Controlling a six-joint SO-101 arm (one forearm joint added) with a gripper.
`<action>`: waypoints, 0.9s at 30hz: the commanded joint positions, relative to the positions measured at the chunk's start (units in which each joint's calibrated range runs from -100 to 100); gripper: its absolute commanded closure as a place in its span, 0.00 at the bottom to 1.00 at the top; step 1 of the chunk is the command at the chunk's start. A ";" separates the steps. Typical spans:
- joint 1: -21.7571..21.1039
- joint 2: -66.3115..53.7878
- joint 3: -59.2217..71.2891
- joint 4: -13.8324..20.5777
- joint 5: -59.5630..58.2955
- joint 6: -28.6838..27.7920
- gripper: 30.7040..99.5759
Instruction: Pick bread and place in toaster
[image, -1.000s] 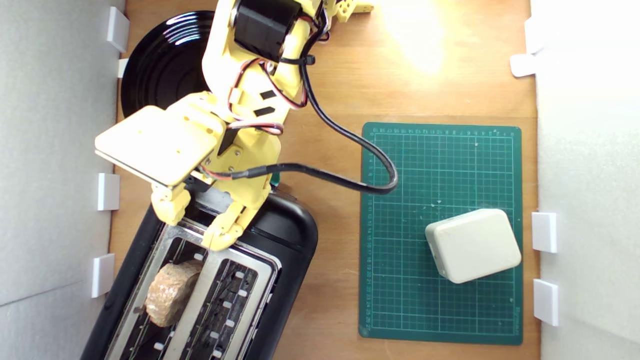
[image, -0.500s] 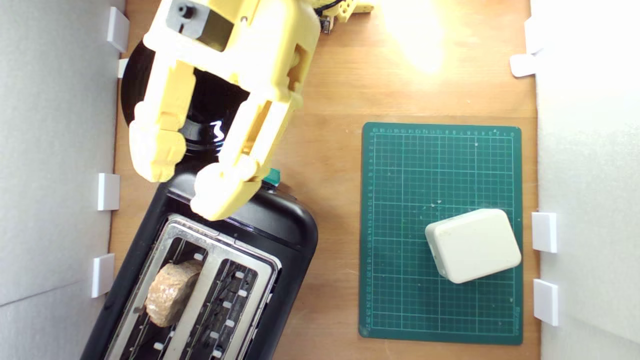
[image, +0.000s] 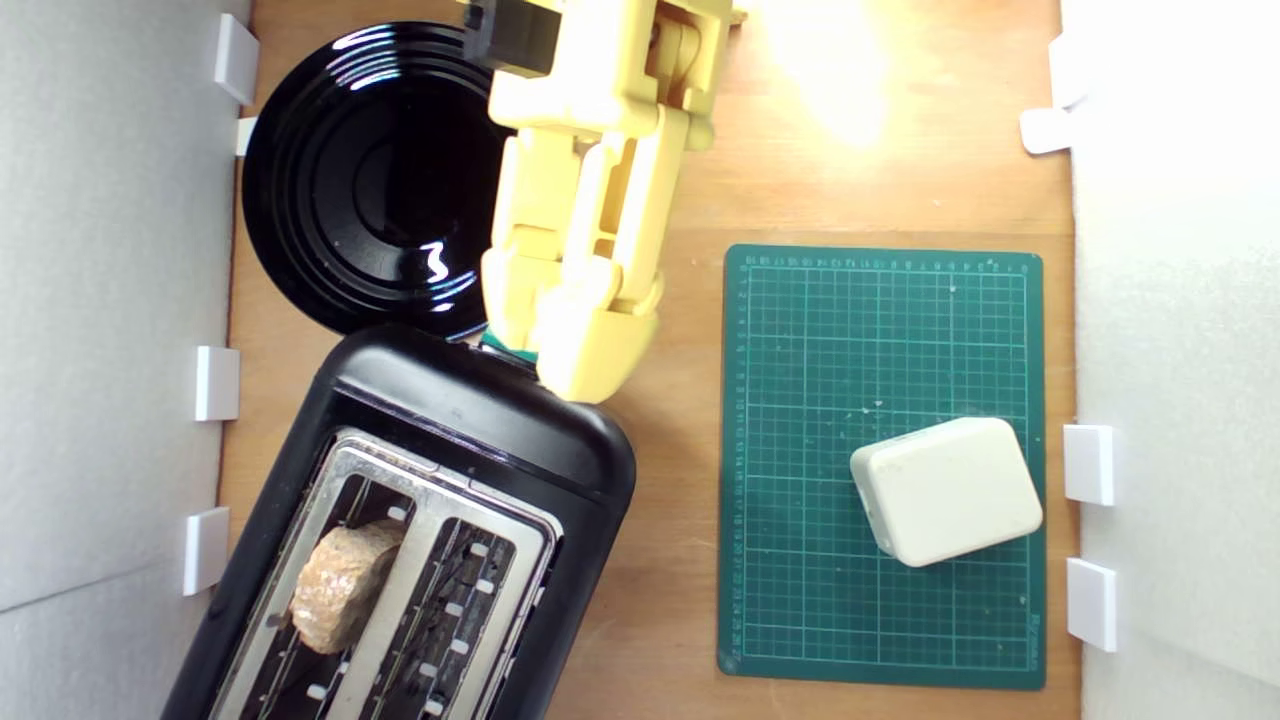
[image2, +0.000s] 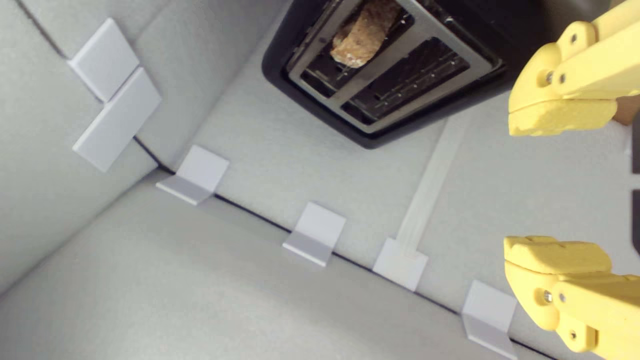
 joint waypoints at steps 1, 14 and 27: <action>-3.12 -8.09 10.55 0.61 -1.89 -4.03 0.29; -9.49 -28.47 47.50 -0.11 -1.89 -3.76 0.34; -10.62 -45.53 76.10 -0.20 -1.80 4.61 0.71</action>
